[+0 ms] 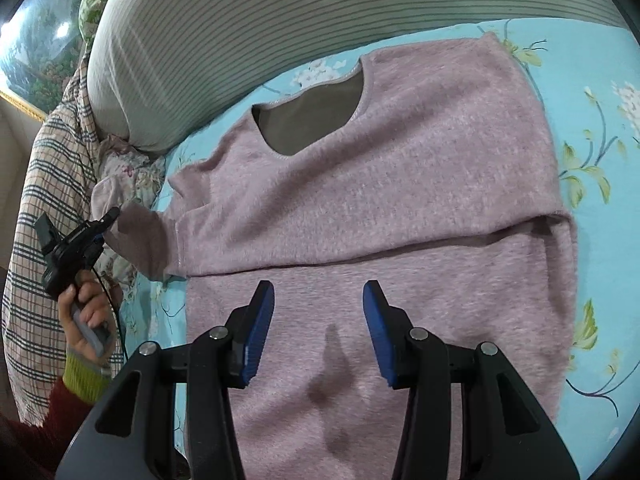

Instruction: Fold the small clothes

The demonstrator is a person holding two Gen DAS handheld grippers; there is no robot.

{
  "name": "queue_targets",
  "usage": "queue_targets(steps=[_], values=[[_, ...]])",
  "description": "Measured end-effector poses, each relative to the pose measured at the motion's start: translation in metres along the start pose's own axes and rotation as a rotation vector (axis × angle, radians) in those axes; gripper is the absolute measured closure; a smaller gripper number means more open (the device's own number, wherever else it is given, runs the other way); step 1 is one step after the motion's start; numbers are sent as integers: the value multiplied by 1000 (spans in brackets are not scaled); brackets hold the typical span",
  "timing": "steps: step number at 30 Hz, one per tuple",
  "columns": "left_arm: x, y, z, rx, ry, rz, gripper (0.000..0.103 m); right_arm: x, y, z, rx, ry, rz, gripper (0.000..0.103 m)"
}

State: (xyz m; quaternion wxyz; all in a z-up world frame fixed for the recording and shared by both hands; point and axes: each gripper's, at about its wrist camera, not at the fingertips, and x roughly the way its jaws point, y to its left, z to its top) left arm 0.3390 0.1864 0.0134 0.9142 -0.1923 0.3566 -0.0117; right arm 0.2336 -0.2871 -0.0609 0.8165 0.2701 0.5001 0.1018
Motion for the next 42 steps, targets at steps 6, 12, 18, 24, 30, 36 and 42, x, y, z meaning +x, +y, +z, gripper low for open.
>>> queue_targets(steps=[6, 12, 18, 24, 30, 36, 42], values=[[10, -117, -52, 190, 84, -181, 93, -23, -20, -2, 59, -51, -8, 55], [52, -218, -127, 381, 200, -226, 93, -39, -46, 2, 105, -93, -22, 55], [108, -253, -170, 500, 319, -191, 86, -40, -58, 14, 115, -115, -12, 55], [111, -257, -183, 528, 360, -208, 36, -15, -51, 36, 92, -94, 51, 55], [76, -227, -185, 524, 350, -181, 35, 24, -24, 68, 29, -65, 127, 55], [27, -151, -170, 437, 268, 9, 35, 71, 11, 110, -71, -23, 123, 55], [20, -77, -163, 266, 269, 189, 43, 127, 20, 122, -98, 91, 55, 58]])
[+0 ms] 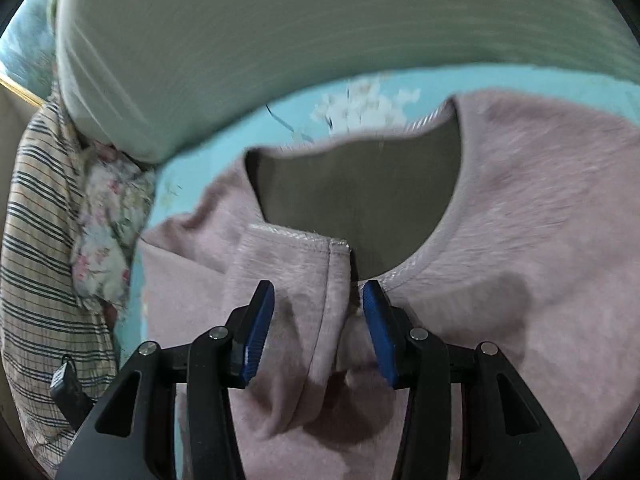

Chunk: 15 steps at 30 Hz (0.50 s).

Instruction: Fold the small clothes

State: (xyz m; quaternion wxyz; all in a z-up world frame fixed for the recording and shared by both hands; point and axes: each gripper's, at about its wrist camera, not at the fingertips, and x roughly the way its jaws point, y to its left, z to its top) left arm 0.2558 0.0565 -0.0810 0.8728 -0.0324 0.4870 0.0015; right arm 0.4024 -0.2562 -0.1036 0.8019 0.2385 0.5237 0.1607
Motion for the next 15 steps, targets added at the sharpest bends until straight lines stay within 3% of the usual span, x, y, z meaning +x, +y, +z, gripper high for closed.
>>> queue_targets(steps=[1, 2, 4, 10, 13, 15], values=[[3, 6, -2, -15, 6, 13, 44, 3, 0, 0, -1, 6, 2, 82], [3, 11, -3, -24, 9, 19, 45, 1, 3, -2, -4, 4, 18, 94], [7, 19, -4, -41, 13, 27, 45, -14, 8, -3, -15, -37, 39, 97], [18, 15, 7, -24, 4, 21, 47, -128, 4, -20, 34, -322, 118, 97], [24, 10, 15, -16, -10, 21, 50, -166, -35, -41, 130, -413, 43, 97], [28, 7, 20, -21, -14, 26, 54, -166, -67, -54, 205, -389, -17, 97]])
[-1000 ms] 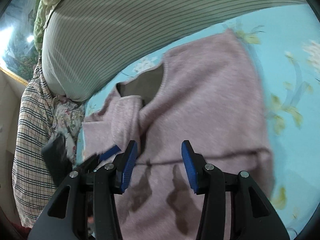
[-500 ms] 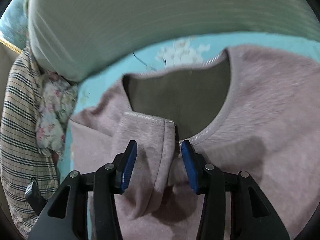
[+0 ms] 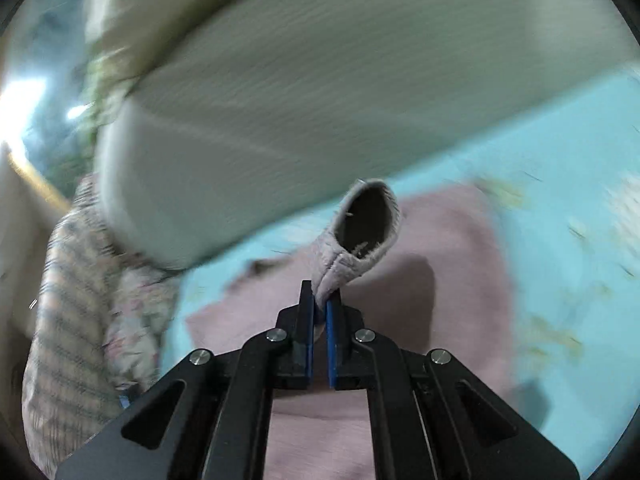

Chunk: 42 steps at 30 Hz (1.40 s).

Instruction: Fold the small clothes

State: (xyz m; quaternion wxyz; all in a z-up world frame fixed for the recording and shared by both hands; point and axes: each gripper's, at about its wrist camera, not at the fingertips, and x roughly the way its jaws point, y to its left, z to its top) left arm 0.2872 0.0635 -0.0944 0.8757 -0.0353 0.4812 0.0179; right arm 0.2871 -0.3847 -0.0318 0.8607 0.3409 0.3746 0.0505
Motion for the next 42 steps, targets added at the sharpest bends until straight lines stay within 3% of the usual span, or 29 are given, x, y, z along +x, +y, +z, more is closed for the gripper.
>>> queue_targets(steps=[3, 6, 9, 13, 17, 22, 24, 27, 31, 35, 38, 42], values=[[6, 0, 4, -24, 6, 4, 55, 9, -37, -16, 74, 45, -68, 97], [11, -2, 4, -16, 23, 36, 58, 15, -48, -30, 84, 69, -87, 97], [10, 5, 4, -38, 25, 61, 63, 4, -40, -34, 55, 15, -60, 97], [4, 19, 2, -94, 33, 25, 63, -17, -30, -38, 29, -76, -44, 97], [5, 12, -5, -41, 38, 44, 64, 4, -51, -53, 26, 49, -174, 97], [5, 19, -7, -84, 54, 14, 63, -5, -54, -58, 34, 18, -204, 97], [5, 17, -8, -63, 56, 19, 63, 4, -57, -56, 32, 63, -222, 97], [10, 18, -7, -60, 67, 31, 63, 10, -57, -53, 50, 120, -214, 95], [13, 32, -7, -140, 77, -6, 63, -19, -42, -49, 6, 50, -209, 88], [12, 33, -7, -134, 80, -8, 63, -32, -14, -37, -80, -12, -175, 88], [12, 32, -7, -117, 82, 7, 61, -19, 8, -20, -120, 19, -98, 77], [12, 42, -9, -156, 84, 19, 61, 9, 18, -10, -167, 53, -100, 74]])
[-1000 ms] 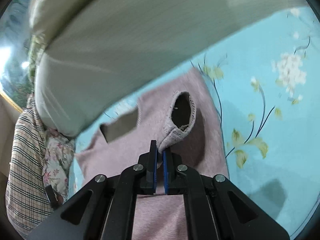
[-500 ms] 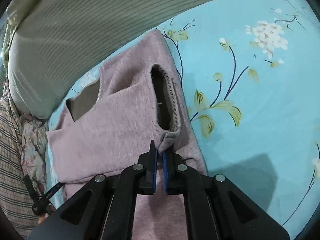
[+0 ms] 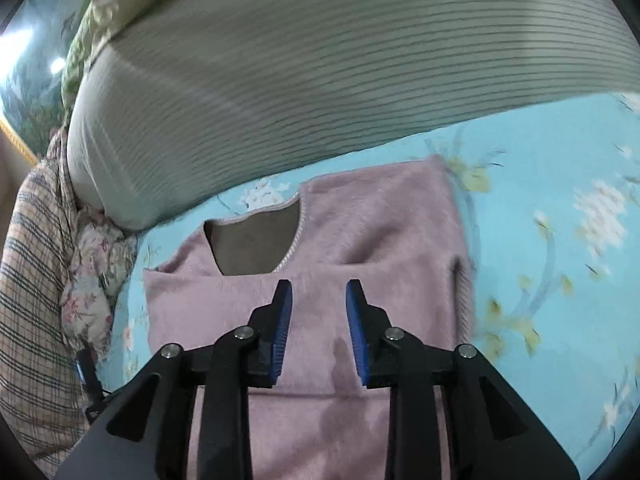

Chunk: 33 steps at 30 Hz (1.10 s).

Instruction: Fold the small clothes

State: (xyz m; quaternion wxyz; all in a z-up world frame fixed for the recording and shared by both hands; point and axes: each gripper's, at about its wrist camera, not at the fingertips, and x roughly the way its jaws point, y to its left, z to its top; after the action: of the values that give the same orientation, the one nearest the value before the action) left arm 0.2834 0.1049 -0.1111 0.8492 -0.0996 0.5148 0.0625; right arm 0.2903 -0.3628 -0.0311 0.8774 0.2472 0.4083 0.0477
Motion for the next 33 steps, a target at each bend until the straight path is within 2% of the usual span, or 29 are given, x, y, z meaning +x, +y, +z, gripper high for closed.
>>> queue_targets(steps=[3, 4, 6, 7, 8, 9, 12, 14, 21, 25, 28, 33], values=[[-1, 5, 1, -17, 5, -15, 61, 27, -10, 10, 53, 40, 4, 73], [-1, 4, 1, -7, 4, -10, 61, 38, -16, 13, 84, 65, 6, 66], [0, 3, 1, 10, 3, 0, 60, 66, -24, 18, 126, 158, 13, 61], [2, 3, 1, 11, 4, 2, 60, 79, -27, 19, 142, 201, 49, 61], [2, 2, 2, 10, 6, 3, 59, 90, -27, 21, 149, 222, 85, 61], [4, 3, 4, 7, 7, 6, 59, 91, -26, 24, 139, 195, 89, 61], [3, 2, 8, 8, 18, 11, 59, 68, -20, 29, 124, 62, 122, 61], [-1, 2, 10, 20, 20, 9, 59, 45, -18, 23, 145, 26, 164, 61], [-28, 15, -25, 93, 61, -67, 52, -21, -19, -49, 91, 107, 131, 56], [-45, 23, -62, 136, 100, -104, 50, -60, -33, -106, 100, 162, 70, 55], [-56, 32, -90, 154, 137, -130, 48, -86, -41, -140, 100, 171, 30, 55], [-79, 43, -147, 204, 181, -161, 44, -122, -54, -182, 118, 170, -40, 55]])
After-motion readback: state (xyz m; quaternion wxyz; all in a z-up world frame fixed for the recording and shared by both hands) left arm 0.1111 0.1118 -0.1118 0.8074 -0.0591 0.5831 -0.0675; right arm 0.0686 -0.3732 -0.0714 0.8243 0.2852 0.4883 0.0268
